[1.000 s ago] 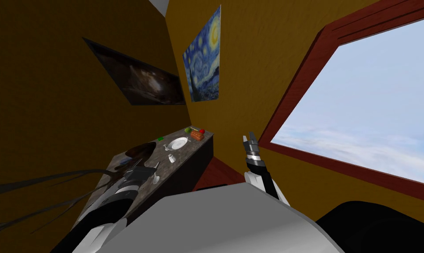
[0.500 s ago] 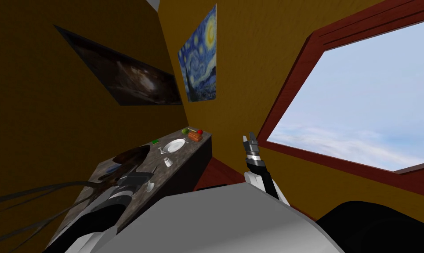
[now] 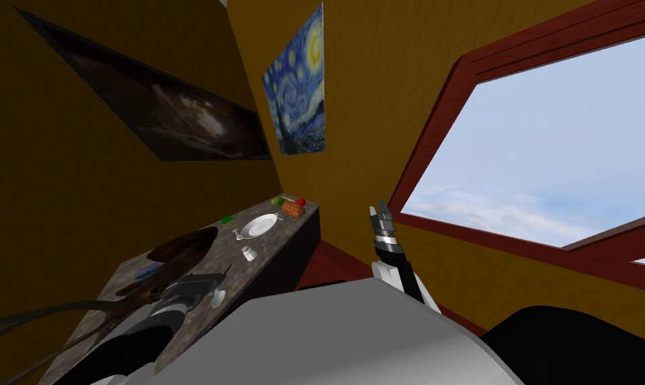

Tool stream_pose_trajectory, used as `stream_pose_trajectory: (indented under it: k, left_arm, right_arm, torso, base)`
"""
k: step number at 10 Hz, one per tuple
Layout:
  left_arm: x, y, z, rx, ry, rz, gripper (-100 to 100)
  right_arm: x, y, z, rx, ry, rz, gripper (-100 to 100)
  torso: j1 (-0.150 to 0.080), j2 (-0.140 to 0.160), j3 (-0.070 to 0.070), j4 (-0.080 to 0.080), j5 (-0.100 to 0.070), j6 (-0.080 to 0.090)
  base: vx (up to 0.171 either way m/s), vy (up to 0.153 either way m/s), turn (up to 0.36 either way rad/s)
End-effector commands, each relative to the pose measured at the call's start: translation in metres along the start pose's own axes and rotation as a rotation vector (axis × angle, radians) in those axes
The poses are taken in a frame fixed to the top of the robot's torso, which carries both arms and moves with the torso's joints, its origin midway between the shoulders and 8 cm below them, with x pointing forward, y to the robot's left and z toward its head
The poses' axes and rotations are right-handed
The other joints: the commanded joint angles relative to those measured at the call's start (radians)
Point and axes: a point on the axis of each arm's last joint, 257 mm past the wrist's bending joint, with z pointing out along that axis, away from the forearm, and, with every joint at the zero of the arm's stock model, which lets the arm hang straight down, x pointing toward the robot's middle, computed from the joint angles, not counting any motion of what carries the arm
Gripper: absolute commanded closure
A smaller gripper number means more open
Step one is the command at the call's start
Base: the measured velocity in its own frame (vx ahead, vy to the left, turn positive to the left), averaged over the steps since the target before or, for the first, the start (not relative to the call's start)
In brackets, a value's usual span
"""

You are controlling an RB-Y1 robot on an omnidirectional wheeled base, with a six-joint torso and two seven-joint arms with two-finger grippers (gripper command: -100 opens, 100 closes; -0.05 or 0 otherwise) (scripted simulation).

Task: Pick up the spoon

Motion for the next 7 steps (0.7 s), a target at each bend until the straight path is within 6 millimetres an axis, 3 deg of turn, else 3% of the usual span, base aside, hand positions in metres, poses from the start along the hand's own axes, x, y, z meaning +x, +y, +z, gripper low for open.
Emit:
stream_pose_trajectory:
  k: [1, 7]
  left_arm:
    - [-0.011, 0.004, -0.002, -0.017, -0.045, -0.044, -100]
    - [-0.062, 0.006, -0.022, -0.050, -0.231, -0.214, -100]
  right_arm:
    - [0.000, 0.000, 0.000, 0.000, 0.000, 0.000, 0]
    - [0.000, 0.000, 0.000, 0.000, 0.000, 0.000, 0]
  torso:
    - [0.000, 0.000, 0.000, 0.000, 0.000, 0.000]
    - [0.000, 0.000, 0.000, 0.000, 0.000, 0.000]
  base:
    - [0.027, 0.021, -0.068]
    - [0.027, 0.022, -0.098]
